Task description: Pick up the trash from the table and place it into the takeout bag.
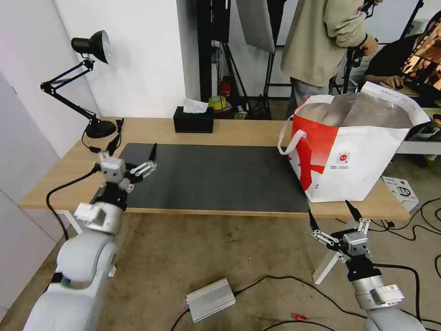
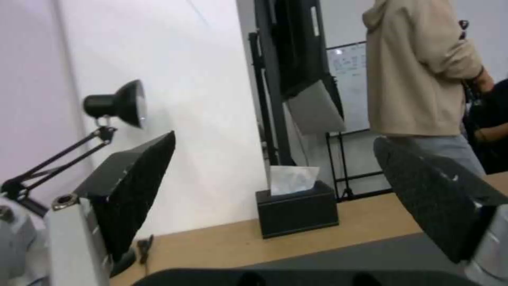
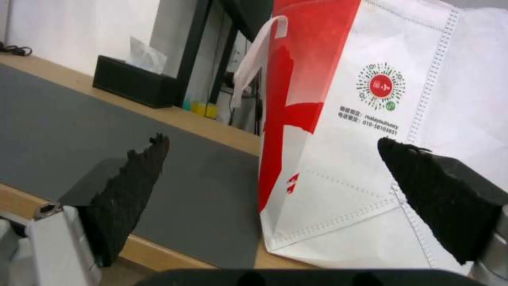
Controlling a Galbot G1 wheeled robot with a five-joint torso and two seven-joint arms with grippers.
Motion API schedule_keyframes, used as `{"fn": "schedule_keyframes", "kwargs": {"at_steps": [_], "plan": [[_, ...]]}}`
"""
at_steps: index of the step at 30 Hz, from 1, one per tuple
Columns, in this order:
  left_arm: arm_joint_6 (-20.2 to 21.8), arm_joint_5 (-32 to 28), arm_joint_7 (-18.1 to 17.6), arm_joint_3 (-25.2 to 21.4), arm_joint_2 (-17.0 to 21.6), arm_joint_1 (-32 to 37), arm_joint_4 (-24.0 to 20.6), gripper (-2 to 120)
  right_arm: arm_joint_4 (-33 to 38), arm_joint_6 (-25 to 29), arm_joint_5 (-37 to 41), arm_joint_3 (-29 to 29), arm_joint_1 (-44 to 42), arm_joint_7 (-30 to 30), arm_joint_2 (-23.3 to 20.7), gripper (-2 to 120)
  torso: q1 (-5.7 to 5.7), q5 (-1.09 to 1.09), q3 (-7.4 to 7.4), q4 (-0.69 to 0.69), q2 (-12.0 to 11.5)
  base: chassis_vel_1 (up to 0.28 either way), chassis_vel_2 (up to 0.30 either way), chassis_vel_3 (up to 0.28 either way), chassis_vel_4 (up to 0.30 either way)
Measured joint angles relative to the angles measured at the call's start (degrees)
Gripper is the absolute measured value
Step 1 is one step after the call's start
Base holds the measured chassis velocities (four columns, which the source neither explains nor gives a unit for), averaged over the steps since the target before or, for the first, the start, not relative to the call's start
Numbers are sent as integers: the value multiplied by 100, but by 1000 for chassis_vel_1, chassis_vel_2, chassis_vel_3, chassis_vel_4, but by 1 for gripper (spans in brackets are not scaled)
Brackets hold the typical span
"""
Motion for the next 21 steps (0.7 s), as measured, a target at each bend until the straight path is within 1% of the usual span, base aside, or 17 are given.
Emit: {"fn": "schedule_keyframes", "kwargs": {"at_steps": [2,5,7,10,17,21], "plan": [[-23,15,14,-59,-72,91,-51,100,0,0,0,0,0,0,0,100,0,0,0,0,0,0,0,0,0],[-117,99,75,-184,-281,369,-181,100,0,0,0,0,0,0,0,100,0,0,0,0,0,0,0,0,0],[-136,122,78,-228,-332,427,-214,100,0,0,0,0,0,0,0,100,0,0,0,0,0,0,0,0,0],[-190,228,163,-364,-525,639,-349,100,0,0,0,0,0,0,0,100,0,0,0,0,0,0,0,0,0],[-395,341,206,-531,-730,961,-419,100,0,0,0,0,0,0,0,100,1,0,0,0,0,0,0,0,0],[-562,343,287,-683,-896,1182,-492,100,0,0,0,0,0,0,0,100,1,0,0,-1,0,0,0,0,0]]}}
